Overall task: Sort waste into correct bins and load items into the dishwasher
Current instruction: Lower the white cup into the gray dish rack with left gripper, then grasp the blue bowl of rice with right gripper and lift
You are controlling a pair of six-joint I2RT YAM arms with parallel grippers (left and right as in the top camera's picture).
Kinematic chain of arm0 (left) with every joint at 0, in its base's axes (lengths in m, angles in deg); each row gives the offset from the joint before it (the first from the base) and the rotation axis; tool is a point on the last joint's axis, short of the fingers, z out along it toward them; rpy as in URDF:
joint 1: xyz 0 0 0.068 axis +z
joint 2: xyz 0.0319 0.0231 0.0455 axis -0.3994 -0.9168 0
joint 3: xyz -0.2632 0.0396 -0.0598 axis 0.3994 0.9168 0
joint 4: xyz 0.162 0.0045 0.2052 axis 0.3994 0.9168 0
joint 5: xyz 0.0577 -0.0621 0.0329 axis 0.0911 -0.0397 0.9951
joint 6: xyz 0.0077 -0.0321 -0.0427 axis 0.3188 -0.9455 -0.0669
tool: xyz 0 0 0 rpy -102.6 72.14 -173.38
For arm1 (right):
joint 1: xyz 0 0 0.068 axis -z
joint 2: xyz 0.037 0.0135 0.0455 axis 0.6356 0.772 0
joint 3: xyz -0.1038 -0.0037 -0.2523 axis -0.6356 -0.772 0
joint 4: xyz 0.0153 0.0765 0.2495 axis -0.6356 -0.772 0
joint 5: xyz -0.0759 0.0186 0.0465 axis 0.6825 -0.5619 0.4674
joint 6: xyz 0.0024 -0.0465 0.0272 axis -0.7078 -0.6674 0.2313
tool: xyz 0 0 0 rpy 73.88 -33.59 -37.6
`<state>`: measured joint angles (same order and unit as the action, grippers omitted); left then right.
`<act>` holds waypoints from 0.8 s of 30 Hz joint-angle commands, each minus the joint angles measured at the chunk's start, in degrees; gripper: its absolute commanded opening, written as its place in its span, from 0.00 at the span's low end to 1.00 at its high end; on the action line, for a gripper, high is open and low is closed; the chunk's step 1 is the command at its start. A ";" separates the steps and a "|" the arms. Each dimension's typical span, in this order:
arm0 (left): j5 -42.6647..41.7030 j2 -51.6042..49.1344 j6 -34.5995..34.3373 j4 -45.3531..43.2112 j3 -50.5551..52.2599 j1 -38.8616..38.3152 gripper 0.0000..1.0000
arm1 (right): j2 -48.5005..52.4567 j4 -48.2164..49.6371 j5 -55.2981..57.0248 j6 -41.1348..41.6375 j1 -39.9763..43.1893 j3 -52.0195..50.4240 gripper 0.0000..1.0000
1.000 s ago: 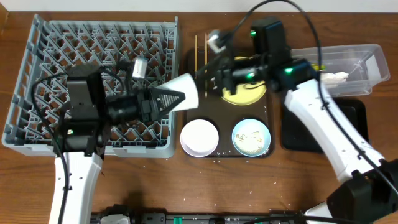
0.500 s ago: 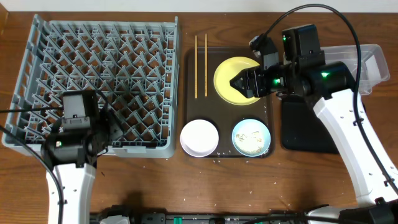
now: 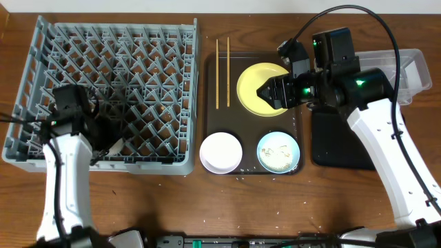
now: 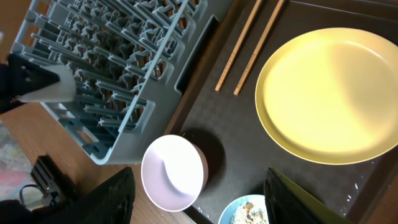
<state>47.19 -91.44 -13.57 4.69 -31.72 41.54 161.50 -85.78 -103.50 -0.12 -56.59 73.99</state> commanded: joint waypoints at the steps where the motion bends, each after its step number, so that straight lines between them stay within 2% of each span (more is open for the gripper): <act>1: -2.12 -0.81 0.81 0.72 -1.05 0.26 0.74 | -0.15 -0.39 -0.04 -0.33 -0.94 0.42 0.64; 8: -4.42 4.52 1.49 0.68 -1.38 0.26 0.94 | -0.15 -0.37 -0.02 -0.33 -0.96 0.42 0.64; 11: -7.85 6.73 1.75 0.70 -1.38 0.26 0.93 | -0.15 -0.09 -0.02 -0.33 -1.03 0.42 0.64; 13: -15.93 9.42 5.38 0.13 -1.77 0.17 0.87 | -0.13 1.31 0.57 -0.28 -2.25 0.24 0.60; 14: -23.12 10.95 10.14 -1.09 -1.92 -0.28 0.85 | 0.11 3.61 3.85 1.11 -4.44 -0.28 0.56; 17: -31.15 14.14 15.96 -1.90 -2.12 -2.71 0.84 | 2.36 6.27 17.35 6.67 -10.34 -0.52 0.52; 19: -31.65 17.59 20.46 -1.18 -2.12 -6.91 0.84 | 5.64 6.34 27.91 11.19 -15.34 -0.52 0.49; 20: -31.61 19.04 22.45 -0.48 -2.12 -8.87 0.84 | 6.56 6.16 28.50 11.82 -16.33 -0.52 0.48; 24: -29.75 22.67 23.39 2.27 -2.10 -14.27 0.84 | 10.78 1.44 28.44 16.63 -17.99 -0.52 0.40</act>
<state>17.99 -70.58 6.05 6.02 -32.18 29.83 170.37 -82.17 -79.31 11.09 -74.25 73.75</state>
